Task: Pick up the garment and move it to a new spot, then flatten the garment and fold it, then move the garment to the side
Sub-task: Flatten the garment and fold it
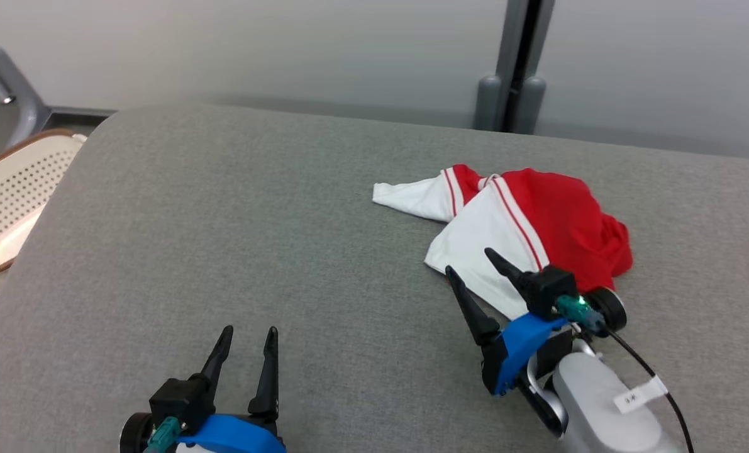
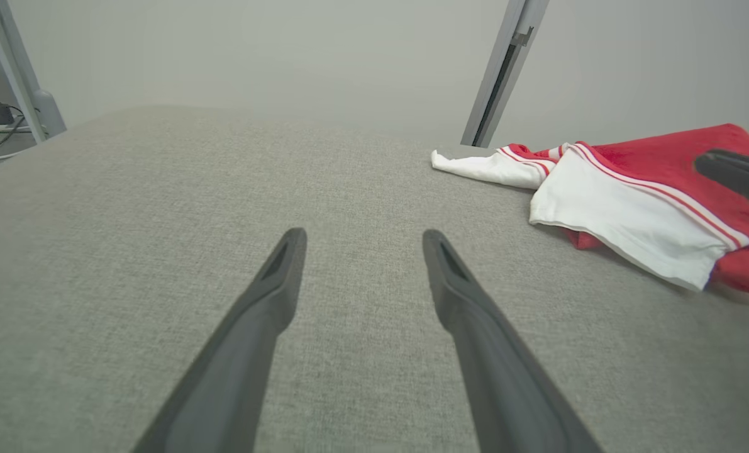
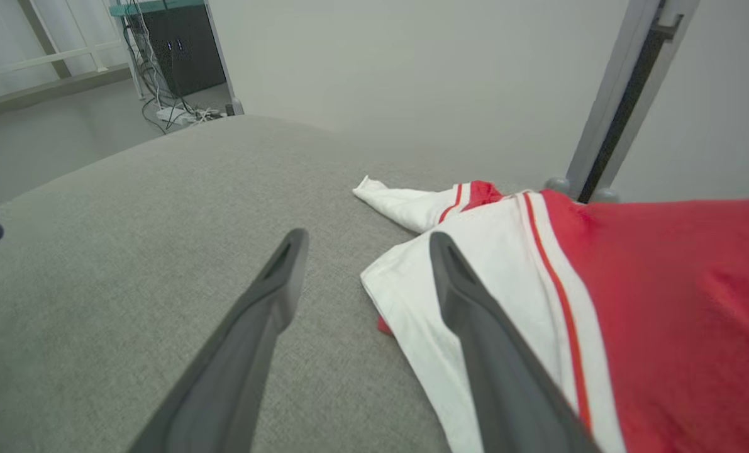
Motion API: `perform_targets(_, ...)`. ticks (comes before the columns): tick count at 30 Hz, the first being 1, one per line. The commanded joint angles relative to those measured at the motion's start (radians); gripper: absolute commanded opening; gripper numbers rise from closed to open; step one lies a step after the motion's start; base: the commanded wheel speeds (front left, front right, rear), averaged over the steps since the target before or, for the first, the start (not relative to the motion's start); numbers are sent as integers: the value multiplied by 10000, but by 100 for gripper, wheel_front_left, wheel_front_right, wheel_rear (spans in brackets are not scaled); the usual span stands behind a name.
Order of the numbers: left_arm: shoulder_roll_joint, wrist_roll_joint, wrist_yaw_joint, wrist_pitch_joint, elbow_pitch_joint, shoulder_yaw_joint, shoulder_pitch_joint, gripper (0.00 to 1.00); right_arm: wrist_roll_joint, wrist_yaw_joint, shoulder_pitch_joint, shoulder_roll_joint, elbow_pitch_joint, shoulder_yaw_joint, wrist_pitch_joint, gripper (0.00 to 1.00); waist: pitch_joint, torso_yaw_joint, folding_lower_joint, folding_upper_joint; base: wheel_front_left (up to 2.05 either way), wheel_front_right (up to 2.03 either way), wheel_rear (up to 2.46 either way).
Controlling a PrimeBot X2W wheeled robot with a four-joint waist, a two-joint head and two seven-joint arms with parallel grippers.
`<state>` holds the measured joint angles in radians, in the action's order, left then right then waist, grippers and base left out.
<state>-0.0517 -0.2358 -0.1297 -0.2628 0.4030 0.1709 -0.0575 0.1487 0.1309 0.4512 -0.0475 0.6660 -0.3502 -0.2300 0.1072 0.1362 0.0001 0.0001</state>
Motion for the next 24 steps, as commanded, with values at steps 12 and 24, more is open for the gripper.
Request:
perform_targets(12,10,-614,-16,-26,2,428,-606,100,-1335,-3,2548,-61,2971,792,1404,100,1457,1729,-1,-1,0,0,0)
perform_targets(24,12,-793,-17,-26,86,635,-891,100,-1151,-3,2352,-89,4158,603,2367,0,1646,1526,-1,-1,0,0,0)
